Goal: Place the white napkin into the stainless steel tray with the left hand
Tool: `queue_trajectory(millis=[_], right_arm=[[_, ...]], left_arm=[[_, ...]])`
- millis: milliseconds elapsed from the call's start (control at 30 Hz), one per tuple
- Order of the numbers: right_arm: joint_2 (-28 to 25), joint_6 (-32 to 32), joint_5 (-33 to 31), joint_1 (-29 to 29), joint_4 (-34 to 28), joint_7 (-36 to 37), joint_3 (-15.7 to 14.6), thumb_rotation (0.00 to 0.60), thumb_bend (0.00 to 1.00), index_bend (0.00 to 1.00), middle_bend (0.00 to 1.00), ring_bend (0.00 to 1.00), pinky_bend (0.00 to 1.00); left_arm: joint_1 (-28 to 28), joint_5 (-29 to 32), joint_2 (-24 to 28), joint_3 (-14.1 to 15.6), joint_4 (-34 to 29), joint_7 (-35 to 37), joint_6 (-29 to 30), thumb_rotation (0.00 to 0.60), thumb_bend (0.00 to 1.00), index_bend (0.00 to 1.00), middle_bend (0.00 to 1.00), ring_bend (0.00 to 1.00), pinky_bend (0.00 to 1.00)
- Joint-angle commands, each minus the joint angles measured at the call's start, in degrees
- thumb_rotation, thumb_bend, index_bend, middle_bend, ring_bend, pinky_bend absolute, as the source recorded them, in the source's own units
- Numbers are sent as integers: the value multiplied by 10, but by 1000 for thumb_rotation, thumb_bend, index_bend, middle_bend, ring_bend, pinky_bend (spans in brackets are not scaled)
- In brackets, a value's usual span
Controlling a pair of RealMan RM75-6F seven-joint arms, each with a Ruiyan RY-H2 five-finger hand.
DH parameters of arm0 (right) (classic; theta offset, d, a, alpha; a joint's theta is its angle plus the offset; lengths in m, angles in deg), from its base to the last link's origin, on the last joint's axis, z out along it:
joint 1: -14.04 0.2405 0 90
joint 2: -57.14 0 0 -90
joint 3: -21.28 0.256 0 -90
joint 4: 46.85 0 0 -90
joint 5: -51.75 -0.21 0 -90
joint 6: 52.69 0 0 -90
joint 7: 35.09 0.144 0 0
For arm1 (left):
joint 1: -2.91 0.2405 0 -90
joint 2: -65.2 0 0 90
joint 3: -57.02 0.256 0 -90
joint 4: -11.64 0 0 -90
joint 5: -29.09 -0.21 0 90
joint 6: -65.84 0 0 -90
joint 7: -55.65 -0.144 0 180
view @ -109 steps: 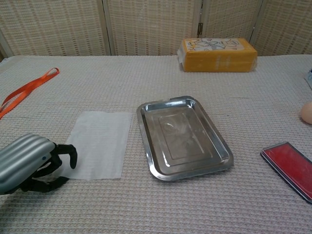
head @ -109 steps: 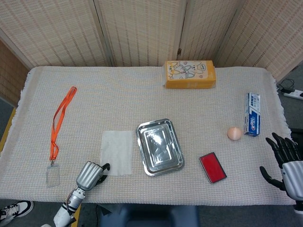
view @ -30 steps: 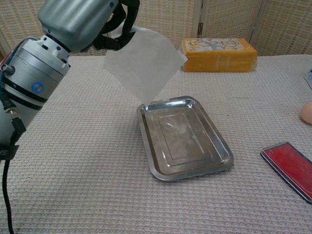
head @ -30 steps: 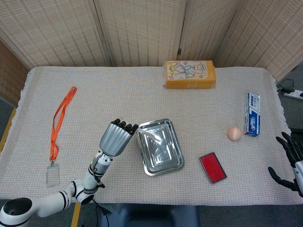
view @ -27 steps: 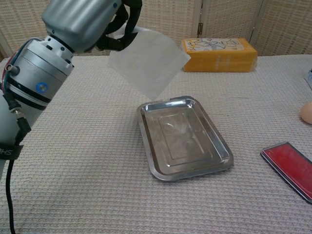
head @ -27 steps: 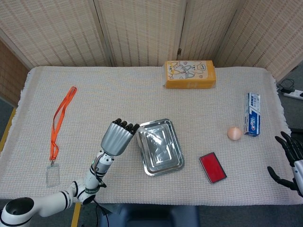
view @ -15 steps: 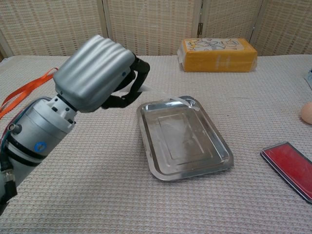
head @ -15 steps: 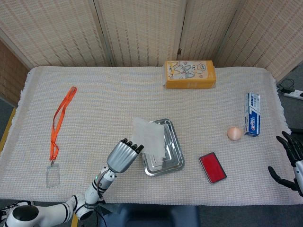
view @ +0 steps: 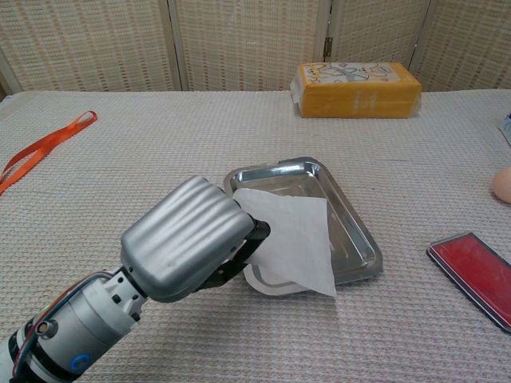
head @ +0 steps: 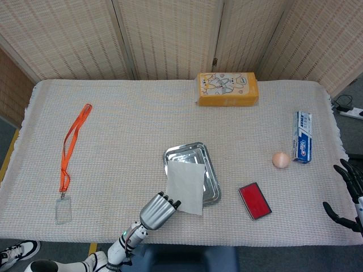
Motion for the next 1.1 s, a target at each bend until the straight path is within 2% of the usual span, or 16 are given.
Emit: queue_trajectory(millis=[33, 233, 433, 567, 833, 900, 1100], right_arm=[[0, 1, 2, 1, 1, 1, -1, 600, 403, 0, 0, 0, 0], [-1, -3, 2, -1, -1, 4, 0, 600, 402, 0, 0, 0, 0], [-4, -6, -3, -2, 3, 16, 1, 600, 403, 0, 0, 0, 0], [-5, -5, -5, -2, 5, 21, 2, 600, 403, 0, 0, 0, 0], [-6, -3, -6, -1, 5, 21, 2, 600, 402, 0, 0, 0, 0], [-6, -2, -6, -1, 5, 21, 2, 600, 403, 0, 0, 0, 0], [-5, -6, -5, -3, 5, 21, 2, 600, 403, 0, 0, 0, 0]], left_arm=[[-3, 4, -11, -5, 1, -10, -16, 600, 592, 669, 1000, 1000, 1000], [-18, 16, -41, -21, 10, -39, -59, 600, 593, 678, 1000, 1000, 1000], [-32, 45, -60, -58, 26, -54, -88, 600, 592, 678, 1000, 1000, 1000], [-39, 57, -68, -73, 37, -56, -98, 600, 593, 678, 1000, 1000, 1000], [-42, 70, -73, -79, 54, -55, -103, 600, 592, 673, 1000, 1000, 1000], [-40, 70, -71, -74, 51, -54, -103, 600, 592, 647, 1000, 1000, 1000], [-29, 66, -53, -57, 11, -67, -95, 600, 587, 415, 1000, 1000, 1000]])
